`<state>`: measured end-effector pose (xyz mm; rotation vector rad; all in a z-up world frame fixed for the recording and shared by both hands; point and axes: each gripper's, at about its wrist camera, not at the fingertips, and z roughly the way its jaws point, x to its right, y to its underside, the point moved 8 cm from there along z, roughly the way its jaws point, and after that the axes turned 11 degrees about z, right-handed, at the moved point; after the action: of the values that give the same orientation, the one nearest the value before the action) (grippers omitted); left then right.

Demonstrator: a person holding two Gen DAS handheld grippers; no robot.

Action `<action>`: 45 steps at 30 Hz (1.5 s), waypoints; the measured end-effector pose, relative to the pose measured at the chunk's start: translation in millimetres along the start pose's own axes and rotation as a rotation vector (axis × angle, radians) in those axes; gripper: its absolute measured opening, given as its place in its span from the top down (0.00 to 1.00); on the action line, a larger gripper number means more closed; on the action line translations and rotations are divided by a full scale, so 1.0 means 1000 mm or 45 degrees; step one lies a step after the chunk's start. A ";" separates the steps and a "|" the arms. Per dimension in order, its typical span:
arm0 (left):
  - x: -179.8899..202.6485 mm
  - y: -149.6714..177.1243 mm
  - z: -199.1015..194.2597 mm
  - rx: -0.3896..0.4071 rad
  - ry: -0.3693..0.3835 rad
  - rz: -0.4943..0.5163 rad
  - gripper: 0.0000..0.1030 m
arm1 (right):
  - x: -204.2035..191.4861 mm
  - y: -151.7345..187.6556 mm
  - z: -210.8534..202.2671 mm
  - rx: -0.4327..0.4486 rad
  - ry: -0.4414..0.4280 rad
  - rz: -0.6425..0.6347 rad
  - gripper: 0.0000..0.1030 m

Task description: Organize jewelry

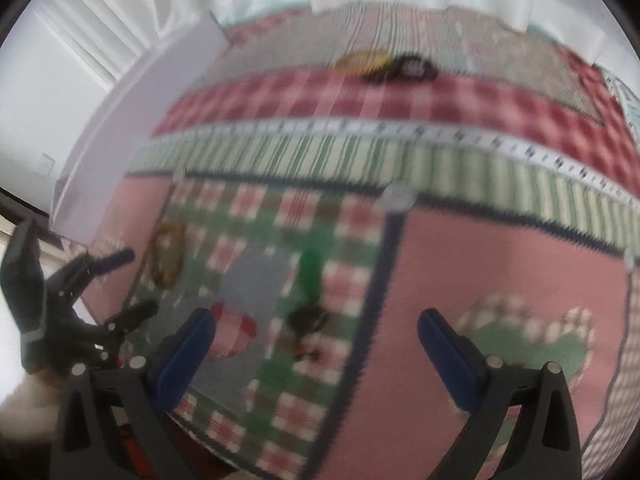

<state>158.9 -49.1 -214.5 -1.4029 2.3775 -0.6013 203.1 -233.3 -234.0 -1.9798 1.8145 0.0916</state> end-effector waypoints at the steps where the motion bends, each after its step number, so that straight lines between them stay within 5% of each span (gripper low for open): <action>1: 0.004 -0.002 0.003 -0.004 -0.006 0.020 0.20 | -0.004 0.001 0.006 -0.011 0.016 -0.008 0.07; 4: 0.014 -0.005 0.012 -0.025 -0.092 0.119 0.30 | -0.008 0.007 0.023 -0.035 0.116 -0.031 0.45; 6: 0.019 -0.006 0.016 -0.046 -0.075 0.148 0.63 | -0.007 0.011 0.028 -0.023 0.164 -0.045 0.56; 7: 0.021 -0.007 0.016 -0.049 -0.043 0.129 0.73 | -0.007 0.012 0.027 -0.020 0.179 -0.055 0.82; 8: 0.020 -0.007 0.017 -0.061 -0.029 0.116 0.90 | -0.006 0.012 0.024 -0.016 0.166 -0.034 0.87; 14: -0.002 -0.017 0.006 -0.069 0.095 -0.062 0.91 | -0.007 0.004 -0.015 0.043 0.063 0.005 0.87; 21: -0.052 -0.039 -0.052 0.026 0.242 -0.339 0.91 | -0.035 -0.010 -0.067 0.135 -0.025 -0.034 0.87; 37: -0.196 -0.044 -0.225 0.250 0.055 -0.552 0.91 | -0.195 -0.058 -0.108 0.201 -0.210 -0.319 0.87; 45: -0.282 -0.018 -0.263 0.282 -0.117 -0.661 0.91 | -0.312 -0.086 -0.106 0.211 -0.322 -0.528 0.87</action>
<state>182.3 242.7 36.8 -1.9002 1.8048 -0.8736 218.0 20.9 -7.5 -2.0734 1.1915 0.0560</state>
